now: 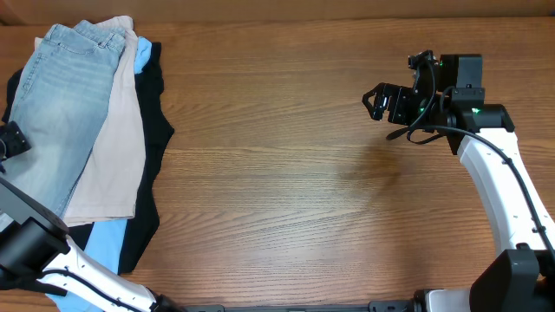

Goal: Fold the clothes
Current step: 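Grasp the top edge of the light-blue denim shorts with the left gripper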

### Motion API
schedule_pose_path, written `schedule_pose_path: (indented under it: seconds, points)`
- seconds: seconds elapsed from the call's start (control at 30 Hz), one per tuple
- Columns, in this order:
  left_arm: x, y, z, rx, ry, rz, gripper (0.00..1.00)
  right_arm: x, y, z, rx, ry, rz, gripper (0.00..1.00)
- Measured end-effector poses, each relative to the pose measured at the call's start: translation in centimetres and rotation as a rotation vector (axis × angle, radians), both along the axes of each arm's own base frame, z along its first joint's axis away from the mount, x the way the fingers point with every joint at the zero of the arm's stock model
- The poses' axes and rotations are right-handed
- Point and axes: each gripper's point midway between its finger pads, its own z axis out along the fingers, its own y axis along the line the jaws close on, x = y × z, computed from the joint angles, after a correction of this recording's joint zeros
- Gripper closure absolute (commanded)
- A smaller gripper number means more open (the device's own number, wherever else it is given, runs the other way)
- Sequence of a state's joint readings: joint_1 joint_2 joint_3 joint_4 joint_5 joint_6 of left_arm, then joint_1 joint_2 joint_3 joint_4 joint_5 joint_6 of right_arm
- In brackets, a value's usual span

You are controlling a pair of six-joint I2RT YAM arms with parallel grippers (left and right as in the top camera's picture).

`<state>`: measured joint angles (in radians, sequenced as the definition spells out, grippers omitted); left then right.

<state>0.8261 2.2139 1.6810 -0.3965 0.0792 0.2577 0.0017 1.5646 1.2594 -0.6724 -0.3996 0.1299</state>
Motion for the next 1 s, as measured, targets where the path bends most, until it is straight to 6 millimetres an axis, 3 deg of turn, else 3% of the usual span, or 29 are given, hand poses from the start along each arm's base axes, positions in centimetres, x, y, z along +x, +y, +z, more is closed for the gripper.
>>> schedule_pose_path:
  seconds: [0.1, 0.17, 0.23, 0.3, 0.47, 0.57, 0.63, 0.77, 0.83, 1.0]
  points:
    - [-0.1, 0.0, -0.8, -0.013, 0.009, 0.004, 0.50, 0.0, 0.0, 0.0, 0.000, 0.000, 0.000, 0.01]
    - [-0.2, -0.2, -1.8, -0.033, 0.020, 0.011, 0.71, 0.0, 0.0, 0.0, 0.000, 0.001, 0.000, 0.01]
    - [-0.3, -0.3, -2.6, -0.053, 0.026, 0.016, 0.85, 0.0, 0.0, 0.0, 0.000, 0.000, 0.000, 0.01]
    - [-0.3, -0.5, -2.8, -0.063, 0.027, 0.014, 0.90, 0.0, 0.0, 0.0, 0.000, 0.000, 0.000, 0.01]
    - [-0.2, -0.9, -2.8, -0.095, 0.017, 0.033, 0.91, 0.3, 0.0, 0.2, 0.000, -0.018, 0.000, 0.01]
    - [-0.1, -1.4, -1.8, -0.120, -0.010, 0.055, 0.91, 0.7, 0.0, 0.6, 0.000, -0.040, 0.000, 0.01]
    - [0.1, -1.9, -0.5, -0.138, -0.035, 0.069, 0.91, 1.0, 0.0, 0.8, 0.001, -0.057, 0.000, 0.01]
    - [1.2, -4.7, 4.6, -0.175, -0.111, 0.055, 0.92, 1.2, 0.0, 1.0, 0.001, -0.067, 0.000, 0.01]
    - [2.2, -7.3, 8.3, -0.184, -0.157, 0.006, 0.92, 1.2, 0.0, 1.0, 0.001, -0.065, 0.000, 0.00]
    - [4.1, -13.9, 14.7, -0.174, -0.223, -0.117, 0.89, 1.2, 0.0, 1.9, 0.001, -0.062, 0.001, 0.00]
